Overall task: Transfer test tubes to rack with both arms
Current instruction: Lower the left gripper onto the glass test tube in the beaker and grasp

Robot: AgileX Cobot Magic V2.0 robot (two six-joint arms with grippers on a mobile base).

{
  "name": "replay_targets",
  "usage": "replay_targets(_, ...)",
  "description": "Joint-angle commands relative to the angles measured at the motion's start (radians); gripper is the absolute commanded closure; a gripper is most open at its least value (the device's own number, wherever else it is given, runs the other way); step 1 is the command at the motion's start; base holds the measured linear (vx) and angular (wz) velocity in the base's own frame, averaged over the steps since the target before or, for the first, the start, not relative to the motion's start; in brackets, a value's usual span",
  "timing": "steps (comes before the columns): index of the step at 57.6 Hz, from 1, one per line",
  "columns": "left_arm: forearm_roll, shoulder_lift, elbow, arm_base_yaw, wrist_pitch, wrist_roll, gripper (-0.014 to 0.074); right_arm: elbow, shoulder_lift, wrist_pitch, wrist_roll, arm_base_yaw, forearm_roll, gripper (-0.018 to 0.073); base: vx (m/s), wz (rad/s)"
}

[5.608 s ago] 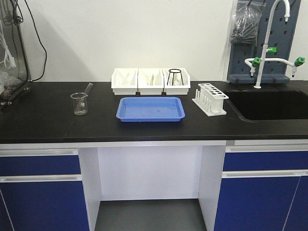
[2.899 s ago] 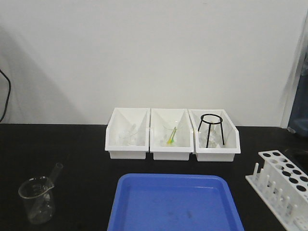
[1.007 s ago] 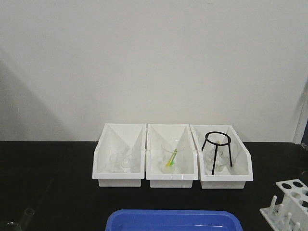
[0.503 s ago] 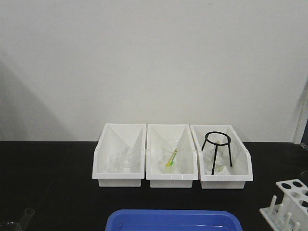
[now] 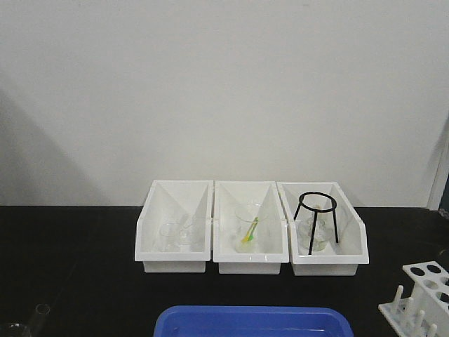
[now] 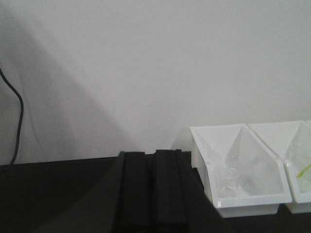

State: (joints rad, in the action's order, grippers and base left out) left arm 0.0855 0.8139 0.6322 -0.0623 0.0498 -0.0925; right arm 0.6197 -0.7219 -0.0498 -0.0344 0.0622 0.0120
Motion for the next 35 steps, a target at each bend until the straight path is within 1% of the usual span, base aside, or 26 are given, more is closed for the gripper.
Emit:
replay_targets(1,0.052,-0.003,0.039,-0.007,0.081,0.004,0.0553,0.037,0.003,-0.078,-0.001,-0.001,-0.006,0.0518,0.0,0.0)
replay_targets(6,0.08,-0.003,0.039,-0.007,0.077,0.004,0.0482,0.037,0.003,-0.078,-0.001,-0.001,-0.006,0.0463,0.0,0.0)
replay_targets(9,0.092,-0.003,0.039,-0.007,0.061,0.005,0.0431,0.037,0.003,-0.075,-0.001,-0.001,-0.006,0.0414,0.0,0.0)
replay_targets(14,0.119,-0.003,0.039,-0.007,0.028,0.005,0.0322,0.037,0.003,-0.062,-0.001,-0.001,-0.006,0.0304,0.0,0.0)
replay_targets(18,0.143,-0.003,0.039,-0.007,0.004,0.007,0.0234,0.037,0.003,-0.057,-0.001,-0.001,-0.006,0.0199,0.0,0.0)
replay_targets(22,0.171,-0.003,0.039,-0.007,-0.001,0.024,0.0155,0.037,0.003,-0.057,-0.001,-0.001,-0.006,0.0103,0.0,0.0)
replay_targets(25,0.196,-0.003,0.039,-0.007,-0.001,0.047,0.0105,0.037,0.003,-0.057,-0.001,-0.001,-0.006,0.0049,0.0,0.0)
replay_targets(29,0.212,-0.003,0.038,-0.007,-0.006,0.075,0.0074,0.037,0.003,-0.057,-0.001,-0.001,-0.006,-0.0003,0.0,0.0)
replay_targets(35,0.21,0.018,0.038,-0.008,-0.04,0.08,0.0069,0.037,0.003,-0.061,-0.001,-0.001,-0.006,-0.0035,0.0,0.0)
